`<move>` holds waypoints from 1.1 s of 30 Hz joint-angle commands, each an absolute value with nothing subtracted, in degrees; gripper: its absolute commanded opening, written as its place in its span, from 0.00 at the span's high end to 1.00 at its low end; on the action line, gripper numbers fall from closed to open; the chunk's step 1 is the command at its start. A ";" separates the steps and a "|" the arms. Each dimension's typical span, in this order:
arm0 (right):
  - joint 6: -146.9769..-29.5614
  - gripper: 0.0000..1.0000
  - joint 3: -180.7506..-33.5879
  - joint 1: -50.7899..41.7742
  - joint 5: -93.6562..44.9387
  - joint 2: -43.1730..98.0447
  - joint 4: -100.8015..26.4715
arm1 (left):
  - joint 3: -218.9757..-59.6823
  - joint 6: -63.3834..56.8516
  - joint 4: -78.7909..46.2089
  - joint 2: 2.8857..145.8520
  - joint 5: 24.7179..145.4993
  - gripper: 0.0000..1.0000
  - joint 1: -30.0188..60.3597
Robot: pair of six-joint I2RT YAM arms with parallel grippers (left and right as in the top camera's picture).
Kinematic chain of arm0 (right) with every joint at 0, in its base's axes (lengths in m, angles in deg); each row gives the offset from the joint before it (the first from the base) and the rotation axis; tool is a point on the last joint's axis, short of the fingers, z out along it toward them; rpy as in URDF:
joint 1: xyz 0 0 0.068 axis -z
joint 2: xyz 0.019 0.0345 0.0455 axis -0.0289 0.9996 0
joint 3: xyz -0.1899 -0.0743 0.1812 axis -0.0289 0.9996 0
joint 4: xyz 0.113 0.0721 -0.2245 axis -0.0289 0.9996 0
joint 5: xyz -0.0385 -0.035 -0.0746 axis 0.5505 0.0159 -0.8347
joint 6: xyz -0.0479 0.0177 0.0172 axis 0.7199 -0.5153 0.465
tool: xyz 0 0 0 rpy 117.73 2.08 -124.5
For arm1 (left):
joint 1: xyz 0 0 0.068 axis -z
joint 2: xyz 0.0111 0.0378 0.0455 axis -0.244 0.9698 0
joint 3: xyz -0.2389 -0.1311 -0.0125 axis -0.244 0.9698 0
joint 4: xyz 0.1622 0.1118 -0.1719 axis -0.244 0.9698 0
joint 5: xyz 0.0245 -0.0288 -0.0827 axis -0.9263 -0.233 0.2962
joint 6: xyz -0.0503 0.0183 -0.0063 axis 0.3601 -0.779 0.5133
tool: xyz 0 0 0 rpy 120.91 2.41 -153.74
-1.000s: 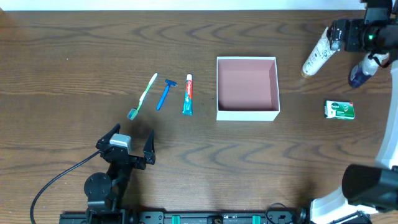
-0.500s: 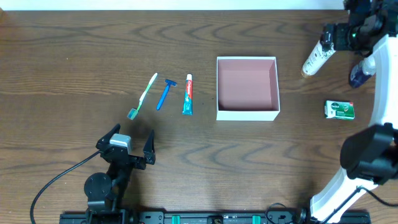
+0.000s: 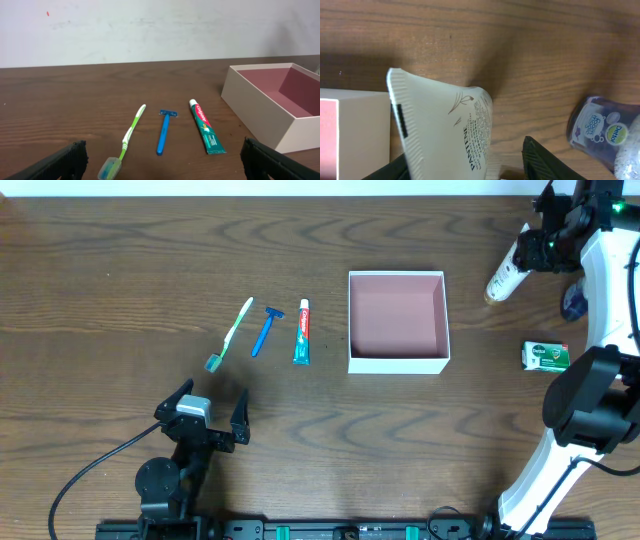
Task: Pack container
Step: 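Move the right gripper to the white Pantene tube and grasp it, then lift the Pantene tube and carry it over the box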
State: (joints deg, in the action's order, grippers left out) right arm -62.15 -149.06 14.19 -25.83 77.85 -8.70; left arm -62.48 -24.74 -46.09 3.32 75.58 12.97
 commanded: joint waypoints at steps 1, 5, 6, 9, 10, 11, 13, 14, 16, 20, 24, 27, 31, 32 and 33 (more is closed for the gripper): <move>-62.52 0.51 -150.24 14.45 -25.97 77.85 -8.85 | -60.80 -24.89 -45.48 3.02 76.32 0.02 12.62; -63.20 0.69 -150.24 14.41 -25.77 77.85 -8.98 | -60.80 -24.89 -45.48 3.02 76.32 0.02 12.62; -63.20 0.73 -150.24 14.39 -25.75 77.85 -9.00 | -60.80 -24.89 -45.48 3.02 76.32 0.02 12.62; -63.20 0.85 -150.33 14.41 -25.75 77.85 -9.13 | -60.80 -24.89 -45.48 3.02 76.32 0.02 12.62; -63.22 0.90 -150.50 14.41 -25.57 77.85 -9.11 | -60.80 -24.89 -45.48 3.02 76.32 0.02 12.62; -63.24 0.93 -150.65 14.41 -25.07 77.85 -9.11 | -60.80 -24.89 -45.48 3.02 76.32 0.02 12.62; -63.22 0.95 -151.18 14.41 -22.86 77.76 -9.11 | -60.80 -24.89 -45.48 3.02 76.32 0.02 12.62; -63.22 0.95 -151.55 14.41 -21.57 77.67 -9.09 | -60.80 -24.89 -45.48 3.02 76.32 0.02 12.62; -63.37 0.99 -152.18 14.41 -19.80 77.22 -9.09 | -60.80 -24.89 -45.48 3.02 76.32 0.02 12.62; -66.08 0.99 -154.17 14.39 -19.65 75.38 -8.50 | -60.80 -24.89 -45.48 3.02 76.32 0.02 12.62; -67.07 0.99 -158.30 14.28 -15.47 71.99 -5.92 | -60.80 -24.89 -45.48 3.02 76.32 0.02 12.62; -67.33 0.99 -162.00 13.78 -8.57 67.95 -2.93 | -60.80 -24.89 -45.48 3.02 76.32 0.02 12.62; -68.14 0.99 -164.45 11.61 -5.55 61.11 0.86 | -60.80 -24.89 -45.48 3.02 76.32 0.02 12.62; -68.14 0.99 -164.49 10.58 -5.59 58.79 1.88 | -60.80 -24.89 -45.48 3.02 76.32 0.02 12.62; -68.12 0.99 -164.49 9.73 -5.57 57.17 2.71 | -60.80 -24.89 -45.48 3.02 76.32 0.02 12.62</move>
